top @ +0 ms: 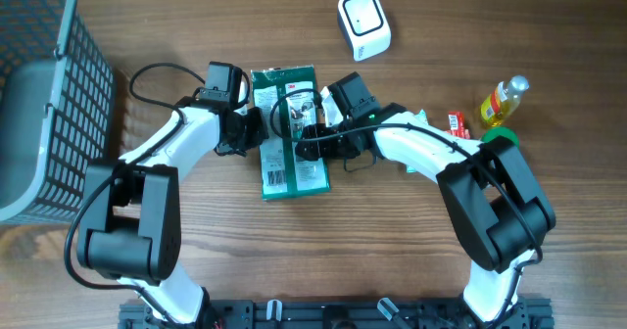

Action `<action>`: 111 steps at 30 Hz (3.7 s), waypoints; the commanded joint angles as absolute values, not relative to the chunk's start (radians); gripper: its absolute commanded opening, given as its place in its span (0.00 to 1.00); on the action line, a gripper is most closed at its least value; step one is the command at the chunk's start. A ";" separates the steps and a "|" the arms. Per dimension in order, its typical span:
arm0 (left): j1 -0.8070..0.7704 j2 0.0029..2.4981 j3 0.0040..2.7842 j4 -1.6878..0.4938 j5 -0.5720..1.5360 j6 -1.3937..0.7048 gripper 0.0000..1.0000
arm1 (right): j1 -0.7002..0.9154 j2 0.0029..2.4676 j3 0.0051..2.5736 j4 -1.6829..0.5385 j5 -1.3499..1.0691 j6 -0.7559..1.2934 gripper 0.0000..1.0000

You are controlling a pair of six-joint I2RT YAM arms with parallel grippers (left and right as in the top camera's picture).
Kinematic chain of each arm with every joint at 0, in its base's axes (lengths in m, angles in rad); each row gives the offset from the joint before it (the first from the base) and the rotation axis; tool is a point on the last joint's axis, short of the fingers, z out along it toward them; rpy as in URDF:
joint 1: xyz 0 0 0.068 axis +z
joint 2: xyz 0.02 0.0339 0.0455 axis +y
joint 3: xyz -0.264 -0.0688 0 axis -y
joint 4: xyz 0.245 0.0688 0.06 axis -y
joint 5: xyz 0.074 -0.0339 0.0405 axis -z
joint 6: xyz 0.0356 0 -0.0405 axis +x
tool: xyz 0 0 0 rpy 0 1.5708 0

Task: Scan the item barcode

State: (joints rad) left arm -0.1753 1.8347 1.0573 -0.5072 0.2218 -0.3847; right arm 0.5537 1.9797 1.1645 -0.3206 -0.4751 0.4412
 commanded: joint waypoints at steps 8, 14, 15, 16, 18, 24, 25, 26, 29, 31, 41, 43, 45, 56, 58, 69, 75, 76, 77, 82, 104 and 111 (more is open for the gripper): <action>-0.189 1.860 1.045 -0.504 0.197 -0.454 0.04 | 0.555 2.006 1.169 -0.326 -0.415 0.445 0.65; -0.229 1.882 1.045 -0.484 0.173 -0.454 0.04 | 0.552 2.006 1.169 -0.322 -0.402 0.444 0.65; -0.234 1.891 1.045 -0.481 0.161 -0.454 0.04 | 0.551 2.006 1.169 -0.322 -0.398 0.444 0.65; -0.239 1.897 1.045 -0.480 0.151 -0.455 0.04 | 0.551 2.006 1.169 -0.322 -0.388 0.444 0.65; -0.244 1.914 1.045 -0.475 0.144 -0.458 0.04 | 0.551 2.006 1.169 -0.322 -0.388 0.418 0.65; -0.245 1.921 1.045 -0.455 0.144 -0.480 0.04 | 0.551 2.006 1.169 -0.323 -0.381 0.392 0.64; -0.245 1.923 1.045 -0.452 0.144 -0.480 0.04 | 0.551 2.006 1.169 -0.327 -0.381 0.392 0.64; -0.245 1.924 1.045 -0.451 0.144 -0.480 0.04 | 0.551 2.006 1.169 -0.329 -0.381 0.392 0.64; -0.245 1.930 1.045 -0.451 0.144 -0.480 0.04 | 0.551 2.006 1.169 -0.335 -0.382 0.395 0.64; -0.245 1.931 1.045 -0.451 0.144 -0.480 0.04 | 0.551 2.006 1.169 -0.337 -0.382 0.394 0.64; -0.245 1.931 1.045 -0.439 0.144 -0.479 0.04 | 0.553 2.006 1.169 -0.338 -0.414 0.396 0.63; -0.245 1.931 1.045 -0.440 0.144 -0.480 0.04 | 0.553 2.006 1.169 -0.337 -0.420 0.397 0.63; -0.245 1.931 1.045 -0.440 0.144 -0.480 0.04 | 0.553 2.006 1.169 -0.337 -0.420 0.398 0.62; -0.245 1.931 1.045 -0.440 0.144 -0.479 0.04 | 0.552 2.007 1.054 -0.175 -0.493 0.527 0.51; -0.245 1.931 1.045 -0.440 0.144 -0.480 0.04 | 0.552 2.007 1.042 -0.143 -0.542 0.529 0.50; -0.245 1.931 1.045 -0.440 0.144 -0.480 0.04 | 0.552 2.007 0.951 0.042 -0.577 0.609 0.41; -0.245 1.931 1.045 -0.440 0.144 -0.480 0.04 | 0.553 2.007 0.945 0.056 -0.578 0.602 0.43; -0.245 1.931 1.045 -0.440 0.144 -0.480 0.04 | 0.554 2.007 0.942 0.056 -0.578 0.602 0.43; -0.245 1.931 1.045 -0.440 0.144 -0.480 0.04 | 0.557 2.007 0.941 0.056 -0.578 0.603 0.46; -0.245 1.931 1.045 -0.440 0.144 -0.480 0.04 | 0.584 2.007 0.941 0.097 -0.599 0.601 0.49; -0.123 1.826 1.081 -0.411 0.154 -0.480 0.15 | 0.604 2.007 0.941 0.138 -0.596 0.474 0.04; -0.001 1.819 1.081 -0.397 0.159 -0.480 1.00 | 0.604 2.007 0.941 0.138 -0.596 0.471 0.04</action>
State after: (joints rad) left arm -0.0463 1.8416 1.0676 -0.3916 0.1638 -0.4744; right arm 0.6006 1.9862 0.9485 0.1360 -0.5980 0.4946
